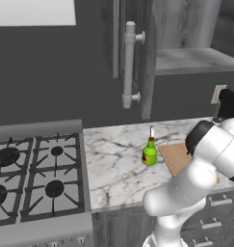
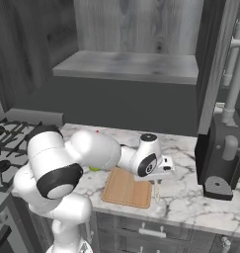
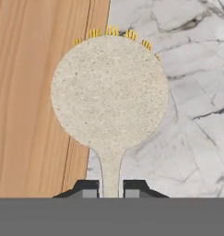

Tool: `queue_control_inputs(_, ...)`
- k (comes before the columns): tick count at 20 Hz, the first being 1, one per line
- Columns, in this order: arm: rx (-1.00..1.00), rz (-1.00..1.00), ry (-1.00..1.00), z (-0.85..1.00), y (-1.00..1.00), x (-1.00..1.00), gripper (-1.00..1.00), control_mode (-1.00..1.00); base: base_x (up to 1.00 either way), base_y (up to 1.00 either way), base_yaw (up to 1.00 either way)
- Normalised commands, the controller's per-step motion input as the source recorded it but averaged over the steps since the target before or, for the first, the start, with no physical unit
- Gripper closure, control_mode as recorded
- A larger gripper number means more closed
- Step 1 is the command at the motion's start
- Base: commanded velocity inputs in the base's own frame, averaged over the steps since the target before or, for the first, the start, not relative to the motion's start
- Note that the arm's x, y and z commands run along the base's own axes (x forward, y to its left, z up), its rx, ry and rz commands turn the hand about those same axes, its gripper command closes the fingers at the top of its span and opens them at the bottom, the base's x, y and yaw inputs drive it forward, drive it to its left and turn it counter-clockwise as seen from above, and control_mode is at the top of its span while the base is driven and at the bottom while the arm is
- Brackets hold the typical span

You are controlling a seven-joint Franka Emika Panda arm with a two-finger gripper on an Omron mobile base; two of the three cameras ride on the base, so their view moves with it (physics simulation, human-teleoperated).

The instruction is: Grab the spray bottle from the cabinet, then place it next to the cutting board for sanitizing. Then grab the dish brush from the countertop next to the sink and place it next to the cutting board.

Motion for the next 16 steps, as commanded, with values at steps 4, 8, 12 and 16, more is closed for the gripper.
queue_control_inputs(4, 0.00, 0.00, 0.00, -0.25, 0.00, 0.06, 1.00, -1.00, 0.00, 0.00, 0.00)
queue_control_inputs(8, 0.00, 0.00, 0.00, -0.10, 0.00, 0.11, -1.00, -1.00, 0.00, 0.00, 0.00)
queue_control_inputs(12, 0.02, 0.00, -0.01, -0.01, -0.01, 0.00, -1.00, -1.00, 0.00, 0.00, 0.00)
queue_control_inputs(16, 0.09, -0.02, -0.07, 0.20, 0.02, -0.15, -1.00, -1.00, 0.00, 0.00, 0.00)
